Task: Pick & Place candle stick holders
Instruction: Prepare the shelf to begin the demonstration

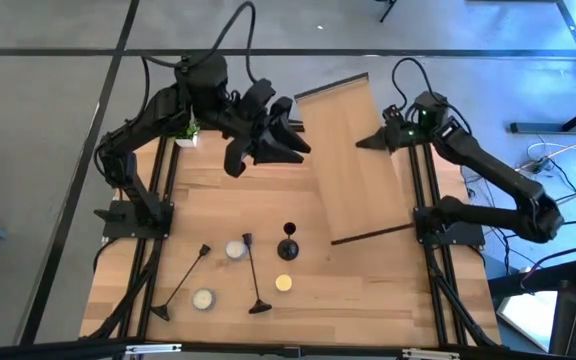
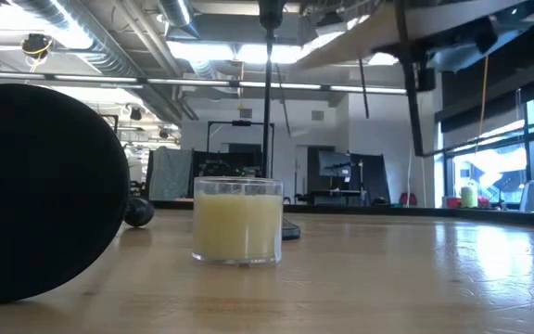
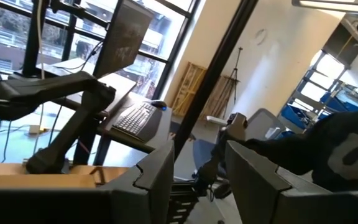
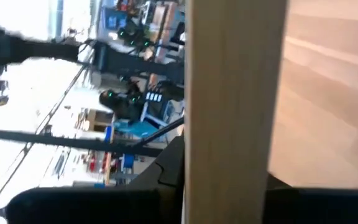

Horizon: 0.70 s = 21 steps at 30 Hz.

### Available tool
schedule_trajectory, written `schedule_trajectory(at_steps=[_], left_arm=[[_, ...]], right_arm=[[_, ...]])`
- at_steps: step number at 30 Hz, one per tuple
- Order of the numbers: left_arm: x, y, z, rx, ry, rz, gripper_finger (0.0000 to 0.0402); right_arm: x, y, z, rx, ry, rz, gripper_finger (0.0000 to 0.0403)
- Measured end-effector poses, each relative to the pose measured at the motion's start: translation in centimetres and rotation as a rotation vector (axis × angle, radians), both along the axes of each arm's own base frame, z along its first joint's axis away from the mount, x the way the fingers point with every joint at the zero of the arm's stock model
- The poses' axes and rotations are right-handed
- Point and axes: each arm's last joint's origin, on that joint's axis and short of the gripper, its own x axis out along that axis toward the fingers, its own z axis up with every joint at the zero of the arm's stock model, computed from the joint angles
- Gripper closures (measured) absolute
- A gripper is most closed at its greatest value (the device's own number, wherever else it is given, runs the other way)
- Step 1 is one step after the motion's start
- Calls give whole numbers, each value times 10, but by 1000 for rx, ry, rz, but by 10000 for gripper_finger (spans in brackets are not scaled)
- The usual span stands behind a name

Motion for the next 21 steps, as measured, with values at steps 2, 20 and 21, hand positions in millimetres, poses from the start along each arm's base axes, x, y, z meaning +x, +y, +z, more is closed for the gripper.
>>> schedule_trajectory(at_steps=[2,20,21], left_arm=[[0,-2,0,0,1,-6,261],[1,-2,0,17,-4,30,263],[1,-2,-1,20,-5,32,266]], right_arm=[[3,-5,1,-13,-31,29,352],[28,-24,-30,100,0,206,352],[28,-25,-32,107,12,203,352]])
